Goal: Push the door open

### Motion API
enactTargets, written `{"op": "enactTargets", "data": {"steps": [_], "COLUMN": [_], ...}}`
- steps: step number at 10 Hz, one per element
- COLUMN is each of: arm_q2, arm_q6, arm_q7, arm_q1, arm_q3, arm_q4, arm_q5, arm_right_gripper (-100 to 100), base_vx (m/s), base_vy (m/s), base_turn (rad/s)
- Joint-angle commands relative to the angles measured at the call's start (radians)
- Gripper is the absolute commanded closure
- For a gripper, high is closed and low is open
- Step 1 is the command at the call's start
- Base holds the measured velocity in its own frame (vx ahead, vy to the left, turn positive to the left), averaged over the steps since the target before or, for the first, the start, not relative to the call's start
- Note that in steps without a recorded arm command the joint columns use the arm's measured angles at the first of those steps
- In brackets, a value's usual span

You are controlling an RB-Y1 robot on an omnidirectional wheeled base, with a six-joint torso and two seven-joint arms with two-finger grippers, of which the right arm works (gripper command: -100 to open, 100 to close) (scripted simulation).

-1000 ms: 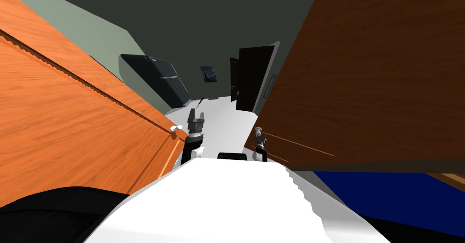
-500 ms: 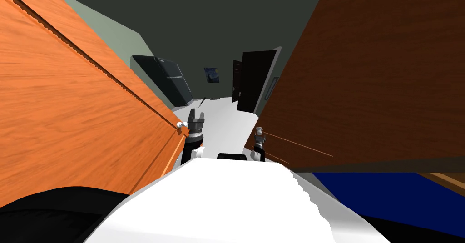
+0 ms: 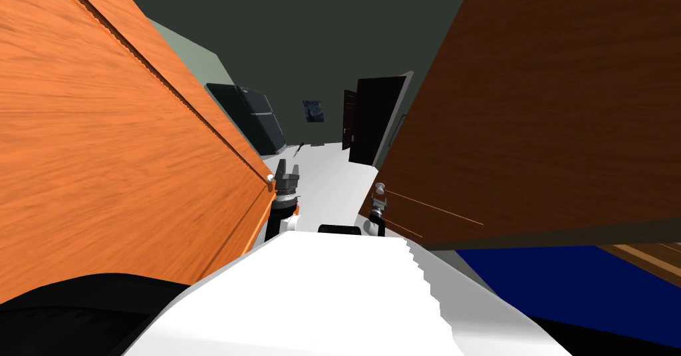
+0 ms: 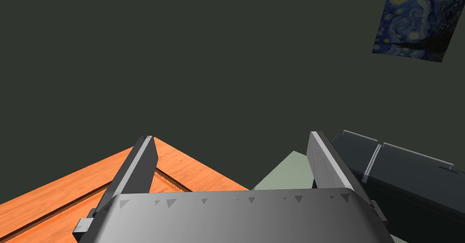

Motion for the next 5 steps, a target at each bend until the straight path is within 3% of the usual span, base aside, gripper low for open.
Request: {"op": "enactTargets", "data": {"steps": [1, 2, 3, 5], "arm_q2": [0.013, 0.006, -0.024, -0.025], "arm_q6": [-0.007, -0.003, -0.004, -0.005], "arm_q7": [-0.037, -0.021, -0.03, -0.035], "arm_q1": [0.002, 0.003, 0.002, 0.0], "arm_q3": [0.01, 0.006, 0.004, 0.001], "arm_q4": [-0.006, -0.006, -0.003, 0.001], "arm_q5": [-0.019, -0.011, -0.014, -0.017], "arm_right_gripper": [-100, -100, -100, -100], "base_vx": [-0.068, -0.031, 0.099, 0.182], "base_vy": [-0.002, -0.002, -0.046, -0.112], "base_turn": [0.044, 0.008, 0.016, 0.032]}}
